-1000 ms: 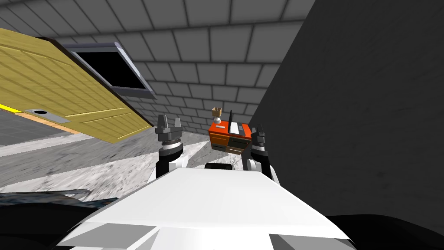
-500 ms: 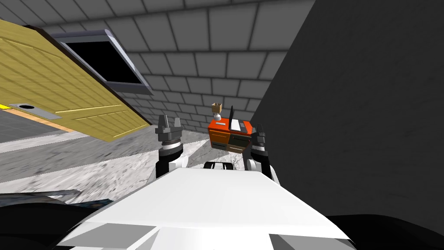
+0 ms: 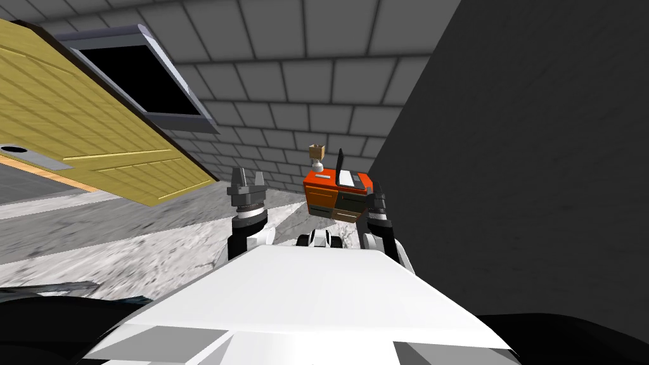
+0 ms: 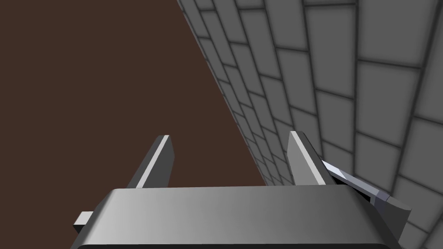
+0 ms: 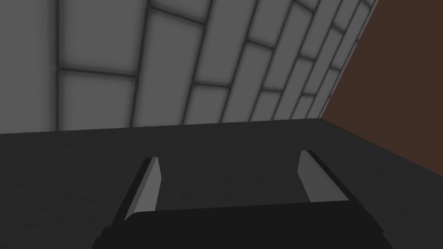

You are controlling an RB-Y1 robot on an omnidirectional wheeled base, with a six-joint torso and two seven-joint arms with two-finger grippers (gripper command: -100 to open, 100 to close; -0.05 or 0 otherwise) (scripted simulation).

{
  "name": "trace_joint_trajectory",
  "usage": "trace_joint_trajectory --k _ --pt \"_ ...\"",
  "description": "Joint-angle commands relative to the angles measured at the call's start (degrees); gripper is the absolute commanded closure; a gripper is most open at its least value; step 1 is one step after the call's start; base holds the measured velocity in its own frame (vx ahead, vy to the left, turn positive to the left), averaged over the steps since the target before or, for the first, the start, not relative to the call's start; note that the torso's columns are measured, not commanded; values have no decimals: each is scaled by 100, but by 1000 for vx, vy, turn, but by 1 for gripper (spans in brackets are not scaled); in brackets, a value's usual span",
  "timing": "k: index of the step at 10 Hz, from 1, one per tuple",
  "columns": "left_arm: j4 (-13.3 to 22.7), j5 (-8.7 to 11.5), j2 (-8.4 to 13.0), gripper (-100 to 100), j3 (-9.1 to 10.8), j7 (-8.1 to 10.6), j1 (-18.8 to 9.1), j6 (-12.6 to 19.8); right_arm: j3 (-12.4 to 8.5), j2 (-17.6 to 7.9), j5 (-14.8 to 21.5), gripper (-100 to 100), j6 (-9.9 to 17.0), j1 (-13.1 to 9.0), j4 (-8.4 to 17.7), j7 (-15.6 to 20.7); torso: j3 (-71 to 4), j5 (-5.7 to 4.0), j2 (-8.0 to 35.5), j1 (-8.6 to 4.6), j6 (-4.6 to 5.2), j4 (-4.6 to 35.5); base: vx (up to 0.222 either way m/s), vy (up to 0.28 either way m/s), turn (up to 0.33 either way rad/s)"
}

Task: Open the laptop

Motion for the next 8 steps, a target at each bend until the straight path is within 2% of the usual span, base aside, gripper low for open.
trace_joint_trajectory --k 1,4,8 --pt "0 0 0 0 0 0 0 0 -42 -338 207 -100 73 -28 87 179 -4 0 6 1 0 5 40 57 -29" --pt "0 0 0 0 0 0 0 0 -113 -576 541 -100 190 -101 246 458 -3 0 10 -1 0 8 62 83 -31" --pt "0 0 0 0 0 0 0 0 -222 -742 1058 -100 370 -214 494 891 -3 -3 10 -11 0 8 78 82 -38"
